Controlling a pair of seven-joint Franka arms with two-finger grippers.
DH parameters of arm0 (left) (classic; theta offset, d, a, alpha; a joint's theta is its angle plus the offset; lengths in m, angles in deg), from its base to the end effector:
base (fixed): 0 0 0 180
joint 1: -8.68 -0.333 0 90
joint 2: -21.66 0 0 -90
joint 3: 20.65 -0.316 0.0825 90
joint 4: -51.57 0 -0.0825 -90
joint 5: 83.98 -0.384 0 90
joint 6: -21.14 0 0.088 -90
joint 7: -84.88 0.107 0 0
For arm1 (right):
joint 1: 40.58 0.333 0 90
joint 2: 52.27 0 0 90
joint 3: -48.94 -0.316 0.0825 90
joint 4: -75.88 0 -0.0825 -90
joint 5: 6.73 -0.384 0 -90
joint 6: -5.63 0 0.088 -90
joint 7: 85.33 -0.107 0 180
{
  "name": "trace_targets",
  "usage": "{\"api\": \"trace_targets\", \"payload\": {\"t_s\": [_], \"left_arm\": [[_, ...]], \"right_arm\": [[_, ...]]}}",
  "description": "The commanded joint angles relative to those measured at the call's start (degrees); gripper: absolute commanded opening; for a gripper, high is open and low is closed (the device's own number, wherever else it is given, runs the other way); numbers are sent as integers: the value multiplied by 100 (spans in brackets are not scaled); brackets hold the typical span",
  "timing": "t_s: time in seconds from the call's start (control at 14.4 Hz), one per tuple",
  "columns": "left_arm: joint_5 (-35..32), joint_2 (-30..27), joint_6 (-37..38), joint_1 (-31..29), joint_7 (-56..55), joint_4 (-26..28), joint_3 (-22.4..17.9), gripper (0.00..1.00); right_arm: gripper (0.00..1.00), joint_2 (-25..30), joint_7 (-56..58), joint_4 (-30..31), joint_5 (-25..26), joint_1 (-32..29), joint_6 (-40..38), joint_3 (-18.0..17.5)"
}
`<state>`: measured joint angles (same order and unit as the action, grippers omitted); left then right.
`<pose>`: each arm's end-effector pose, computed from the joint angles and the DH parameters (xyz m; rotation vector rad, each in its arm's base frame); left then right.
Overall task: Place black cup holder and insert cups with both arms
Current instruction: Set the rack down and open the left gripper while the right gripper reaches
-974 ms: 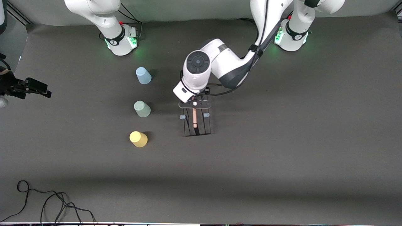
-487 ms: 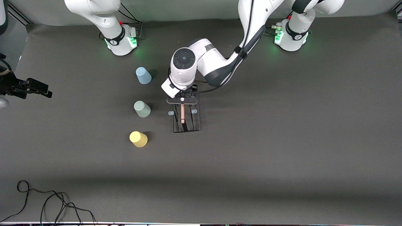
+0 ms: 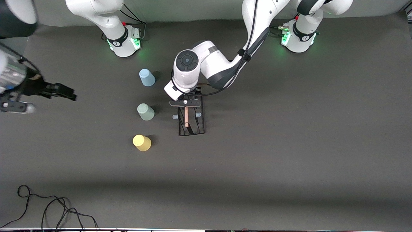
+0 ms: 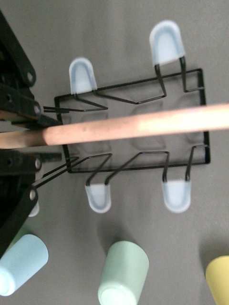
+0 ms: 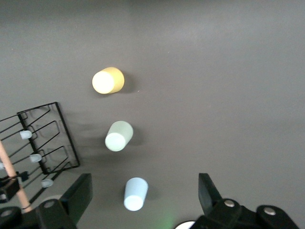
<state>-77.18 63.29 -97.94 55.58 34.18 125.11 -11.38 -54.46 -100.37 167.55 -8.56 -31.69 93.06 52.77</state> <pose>0.4370 -0.6089 0.3309 2.9489 0.0044 -0.1844 0.5561 0.0535 0.5860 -3.1151 0.2727 0.1808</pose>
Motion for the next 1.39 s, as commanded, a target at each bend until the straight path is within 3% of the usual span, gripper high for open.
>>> {"api": "trace_targets", "payload": {"t_s": [0.0,0.28,0.56,0.7,0.9,1.18,1.32], "left_arm": [[-12,-5,7,65,-72,-199,-110,100],[-38,-724,891,-487,32,-226,-119,100],[-55,-1559,1737,-1410,586,-130,-110,95],[-457,-1902,2203,-1735,859,80,-136,98],[-689,-2552,2284,-2656,1796,720,-119,100],[-724,-3774,1557,-3879,2658,2328,-127,100],[-724,-4039,1676,-4249,3396,2586,-136,100]], "right_arm": [[95,227,-552,586,-10,411,395,39],[96,1053,-832,2474,-1,692,2011,30],[96,1151,-1492,3478,-1,1009,3172,30],[96,1029,-1702,3743,-1,1097,3569,21],[96,870,-1782,4217,-1,1132,4210,21],[96,616,-1835,4807,-1,1141,5334,21],[96,291,-1835,4904,-19,1299,5792,21]]}}
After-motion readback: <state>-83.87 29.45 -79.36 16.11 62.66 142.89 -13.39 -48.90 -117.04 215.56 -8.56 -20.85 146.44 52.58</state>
